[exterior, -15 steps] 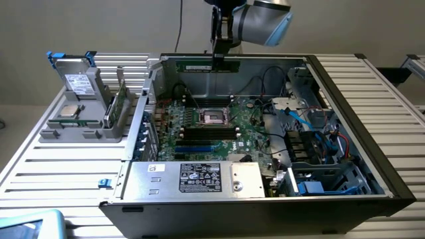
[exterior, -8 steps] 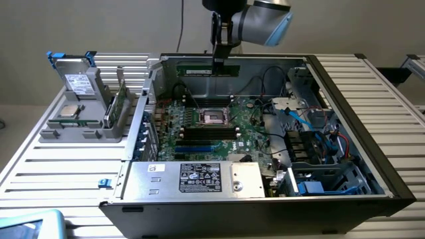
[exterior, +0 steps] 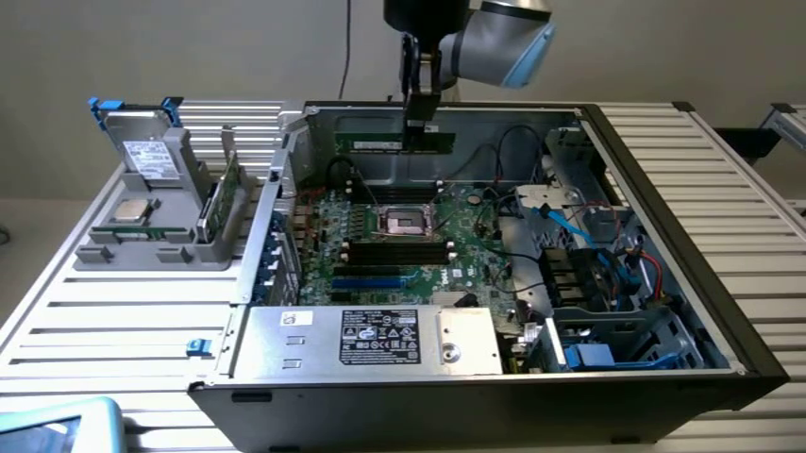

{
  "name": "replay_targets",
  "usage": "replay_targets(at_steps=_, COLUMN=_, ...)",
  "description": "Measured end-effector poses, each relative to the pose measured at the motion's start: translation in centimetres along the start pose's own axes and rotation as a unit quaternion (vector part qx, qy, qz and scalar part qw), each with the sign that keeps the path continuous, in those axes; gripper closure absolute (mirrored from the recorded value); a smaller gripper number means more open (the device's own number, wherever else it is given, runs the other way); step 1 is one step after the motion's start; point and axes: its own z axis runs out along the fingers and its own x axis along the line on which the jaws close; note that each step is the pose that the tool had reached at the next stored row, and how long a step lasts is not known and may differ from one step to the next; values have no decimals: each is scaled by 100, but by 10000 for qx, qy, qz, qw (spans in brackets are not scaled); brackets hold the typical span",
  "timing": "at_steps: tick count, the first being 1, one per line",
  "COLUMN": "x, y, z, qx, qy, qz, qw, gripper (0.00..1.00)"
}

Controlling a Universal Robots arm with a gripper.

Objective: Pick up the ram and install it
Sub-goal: 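Insert the ram into the slot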

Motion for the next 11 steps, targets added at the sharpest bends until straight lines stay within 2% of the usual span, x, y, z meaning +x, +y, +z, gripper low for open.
replay_targets(at_steps=11, x=0, y=-19, z=199, qx=2, qy=14, qz=1, qw=10000, gripper=87)
